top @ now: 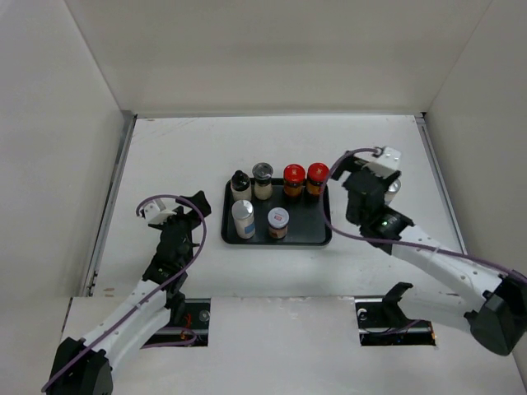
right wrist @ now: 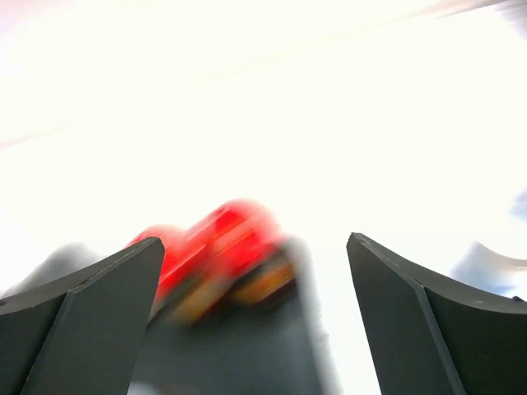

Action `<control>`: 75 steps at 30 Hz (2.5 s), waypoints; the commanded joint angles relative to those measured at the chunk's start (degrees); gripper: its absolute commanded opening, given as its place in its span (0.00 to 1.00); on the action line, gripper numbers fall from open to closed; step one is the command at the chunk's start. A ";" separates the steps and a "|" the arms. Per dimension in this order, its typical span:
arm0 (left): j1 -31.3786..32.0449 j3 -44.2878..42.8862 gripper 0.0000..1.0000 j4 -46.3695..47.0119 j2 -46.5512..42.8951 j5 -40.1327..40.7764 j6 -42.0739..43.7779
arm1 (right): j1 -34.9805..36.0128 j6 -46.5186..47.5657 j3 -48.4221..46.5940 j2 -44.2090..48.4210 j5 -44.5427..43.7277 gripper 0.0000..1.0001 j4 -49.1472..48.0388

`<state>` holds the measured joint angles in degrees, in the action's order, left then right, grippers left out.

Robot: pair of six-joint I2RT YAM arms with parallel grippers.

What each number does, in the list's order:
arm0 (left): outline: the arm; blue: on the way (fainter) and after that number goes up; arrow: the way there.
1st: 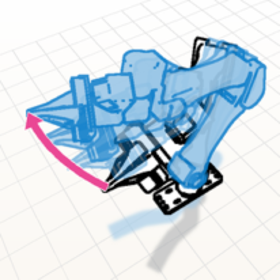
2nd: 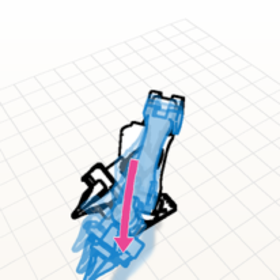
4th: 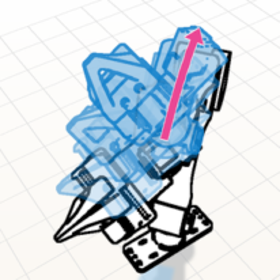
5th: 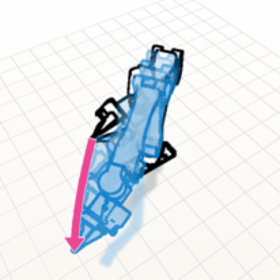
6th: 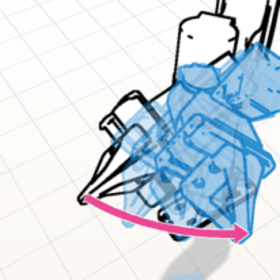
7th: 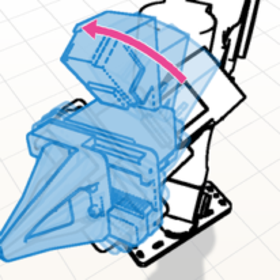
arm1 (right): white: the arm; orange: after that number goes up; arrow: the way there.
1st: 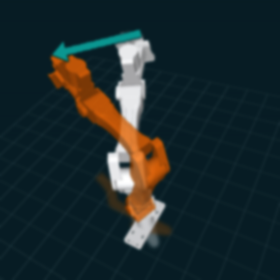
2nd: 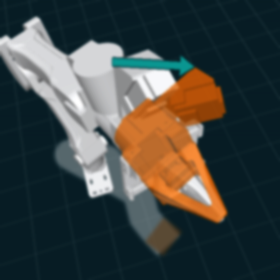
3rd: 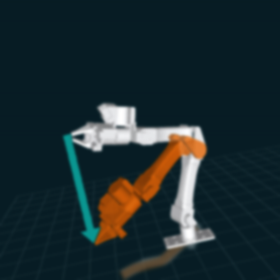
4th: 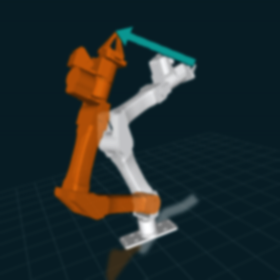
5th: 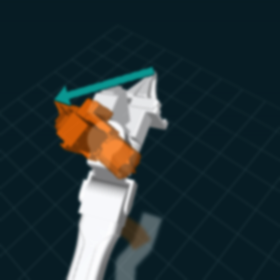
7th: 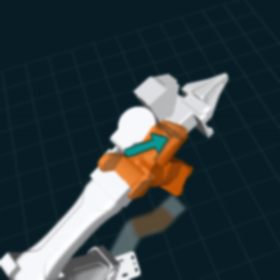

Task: Organize the condiment bottles

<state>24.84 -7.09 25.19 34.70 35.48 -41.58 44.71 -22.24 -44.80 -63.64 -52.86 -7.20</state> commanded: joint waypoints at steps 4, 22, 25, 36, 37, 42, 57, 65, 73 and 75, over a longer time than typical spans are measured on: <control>1.92 0.59 0.91 5.04 2.30 -0.68 0.01 | -17.66 4.49 4.62 3.25 -8.41 1.00 6.33; 3.06 0.68 0.91 5.84 3.71 -0.15 0.10 | -32.63 -0.96 2.78 -12.03 10.49 0.87 1.32; 2.98 0.68 0.91 5.84 3.36 0.02 0.19 | -32.19 -1.05 4.18 -9.94 10.24 0.61 -1.49; 2.45 0.24 1.00 7.32 6.43 2.83 0.27 | -2.77 1.51 6.83 9.06 2.76 0.50 6.41; 2.53 0.32 1.00 7.68 6.61 3.53 0.36 | -0.05 0.89 6.65 8.27 3.02 0.50 6.58; 2.36 -1.08 1.00 6.63 5.73 4.68 0.80 | 5.43 0.88 7.18 1.34 6.88 0.51 -1.74; 1.92 -4.95 1.00 -3.31 5.03 8.11 1.07 | 6.84 1.23 10.78 -7.47 12.34 0.72 -8.18; 0.78 -9.42 1.00 -9.09 5.81 7.05 1.42 | 6.84 2.81 11.57 2.71 11.56 1.00 -8.00; -4.84 -19.70 1.00 -22.80 14.25 1.36 -0.60 | -2.20 -1.12 20.43 20.90 5.31 1.00 -13.53; -5.02 -21.90 1.00 -25.62 14.96 -0.76 -0.78 | -4.32 -4.55 22.03 23.20 6.88 1.00 -13.54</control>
<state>20.40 -24.58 5.34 49.28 38.92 -41.36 42.41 -22.48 -24.99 -42.52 -44.95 -17.34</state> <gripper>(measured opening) 0.997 0.999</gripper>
